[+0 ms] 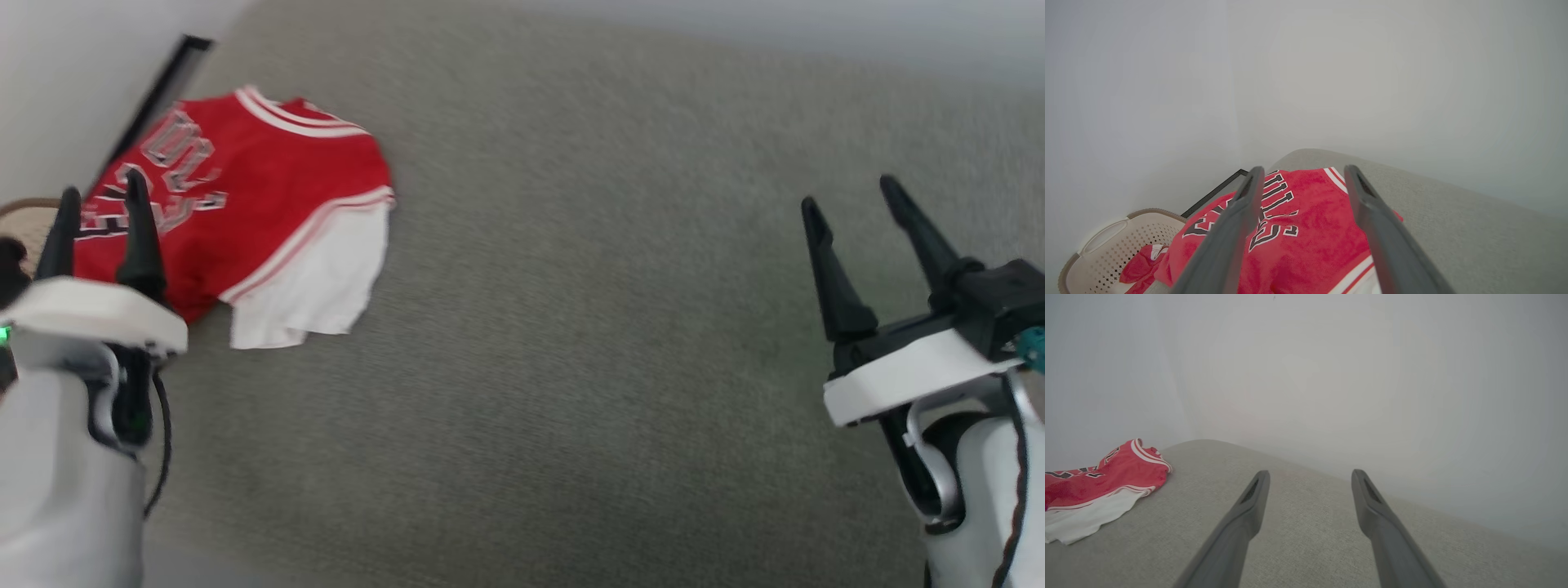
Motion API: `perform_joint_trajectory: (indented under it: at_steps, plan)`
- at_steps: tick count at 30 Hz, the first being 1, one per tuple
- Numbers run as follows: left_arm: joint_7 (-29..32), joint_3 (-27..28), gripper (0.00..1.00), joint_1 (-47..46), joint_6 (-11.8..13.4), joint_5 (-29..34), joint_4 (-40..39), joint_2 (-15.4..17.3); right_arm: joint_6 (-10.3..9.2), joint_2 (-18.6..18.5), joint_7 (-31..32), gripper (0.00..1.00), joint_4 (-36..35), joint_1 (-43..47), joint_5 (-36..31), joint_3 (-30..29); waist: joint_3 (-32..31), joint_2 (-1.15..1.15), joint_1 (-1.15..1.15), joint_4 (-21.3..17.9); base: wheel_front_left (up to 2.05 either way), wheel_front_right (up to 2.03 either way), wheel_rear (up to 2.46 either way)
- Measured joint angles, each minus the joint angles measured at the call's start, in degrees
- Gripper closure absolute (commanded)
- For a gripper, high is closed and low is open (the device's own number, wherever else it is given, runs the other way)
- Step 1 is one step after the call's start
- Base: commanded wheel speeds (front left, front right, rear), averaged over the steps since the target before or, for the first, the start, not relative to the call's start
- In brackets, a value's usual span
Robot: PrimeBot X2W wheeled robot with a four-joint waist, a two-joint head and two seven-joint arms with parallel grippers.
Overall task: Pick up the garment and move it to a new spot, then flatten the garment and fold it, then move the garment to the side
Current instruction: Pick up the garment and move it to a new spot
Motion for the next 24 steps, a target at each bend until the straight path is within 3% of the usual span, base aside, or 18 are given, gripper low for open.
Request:
perform_joint_trajectory:
  at_steps: [11,16,20,24]
  plan:
    - [7.00,-0.96,0.00,-17.72,-1.99,-3.03,23.64,3.59,0.00,-0.68,1.82,0.00,-5.03,-3.03,-0.71,-0.35,11.36,0.00,0.00,-6.49,0.00,0.00,0.00]
    - [18.82,-1.13,0.00,-24.62,-1.98,-5.44,35.30,3.30,-0.01,-0.99,2.76,0.00,-7.06,-3.67,-0.96,-0.93,15.52,0.00,0.00,-8.64,0.00,0.00,0.00]
    - [26.97,-1.83,0.00,-28.39,-1.99,-6.09,38.07,4.31,-0.01,-0.65,3.22,0.00,-7.76,-3.65,-0.99,-0.96,17.02,0.00,0.00,-9.39,0.00,0.00,0.00]
    - [29.56,-1.91,0.00,-29.24,-1.91,-6.33,38.53,4.55,0.00,-0.49,3.39,0.00,-7.98,-3.63,-0.99,-0.94,17.54,0.00,0.00,-9.57,0.00,0.00,0.00]
